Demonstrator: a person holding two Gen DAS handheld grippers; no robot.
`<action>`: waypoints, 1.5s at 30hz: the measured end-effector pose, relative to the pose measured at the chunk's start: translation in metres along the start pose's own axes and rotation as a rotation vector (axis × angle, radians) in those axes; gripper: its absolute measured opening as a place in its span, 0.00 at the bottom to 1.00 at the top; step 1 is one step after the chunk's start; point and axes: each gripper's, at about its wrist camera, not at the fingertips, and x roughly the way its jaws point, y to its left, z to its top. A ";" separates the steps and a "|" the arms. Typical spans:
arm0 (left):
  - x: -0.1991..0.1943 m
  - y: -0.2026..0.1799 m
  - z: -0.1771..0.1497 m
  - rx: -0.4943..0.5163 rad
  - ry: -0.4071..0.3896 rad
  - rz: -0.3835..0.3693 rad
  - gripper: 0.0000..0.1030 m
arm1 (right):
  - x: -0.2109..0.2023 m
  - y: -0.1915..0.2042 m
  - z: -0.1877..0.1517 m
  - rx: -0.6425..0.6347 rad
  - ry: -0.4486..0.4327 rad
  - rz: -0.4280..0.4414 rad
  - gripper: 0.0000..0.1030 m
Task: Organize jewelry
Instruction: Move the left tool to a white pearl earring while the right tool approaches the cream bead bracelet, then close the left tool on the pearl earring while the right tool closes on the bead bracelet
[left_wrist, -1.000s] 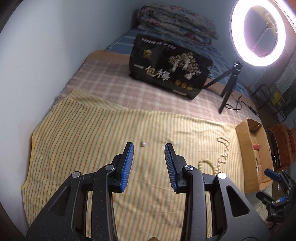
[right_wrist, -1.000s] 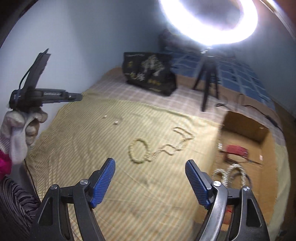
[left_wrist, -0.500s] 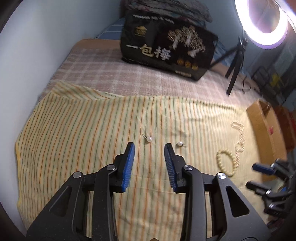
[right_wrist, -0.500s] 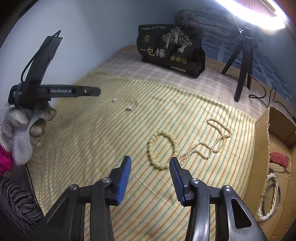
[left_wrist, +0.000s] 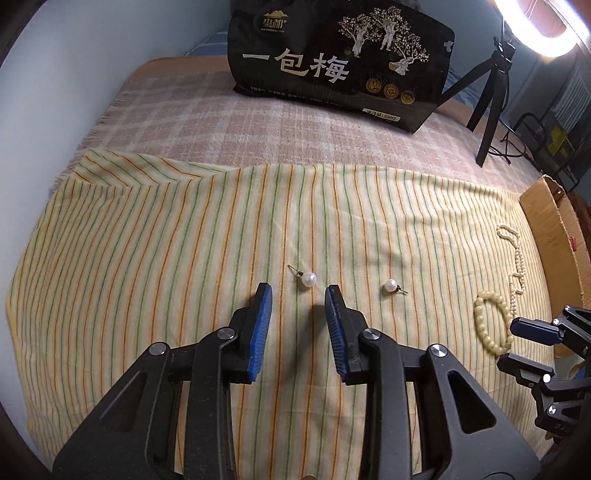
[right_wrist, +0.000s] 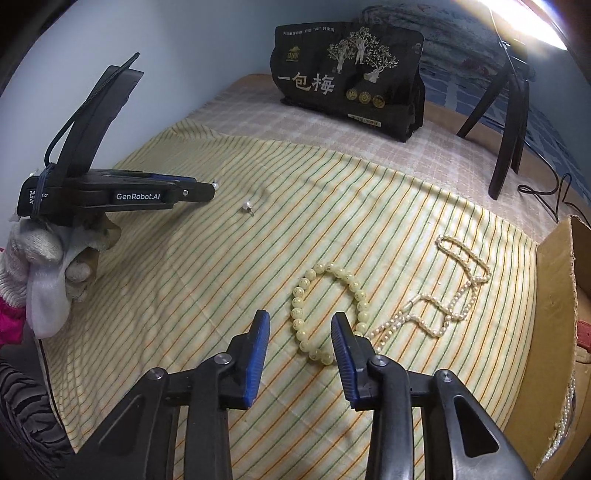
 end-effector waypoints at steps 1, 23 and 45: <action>0.000 -0.001 0.001 0.001 -0.001 0.002 0.29 | 0.001 0.000 0.001 0.000 0.001 0.001 0.33; 0.015 -0.009 0.004 0.049 -0.018 0.006 0.07 | 0.026 0.009 0.003 -0.100 0.057 -0.055 0.19; -0.028 0.003 0.002 -0.014 -0.059 -0.018 0.06 | -0.028 0.011 -0.001 -0.041 -0.018 -0.014 0.05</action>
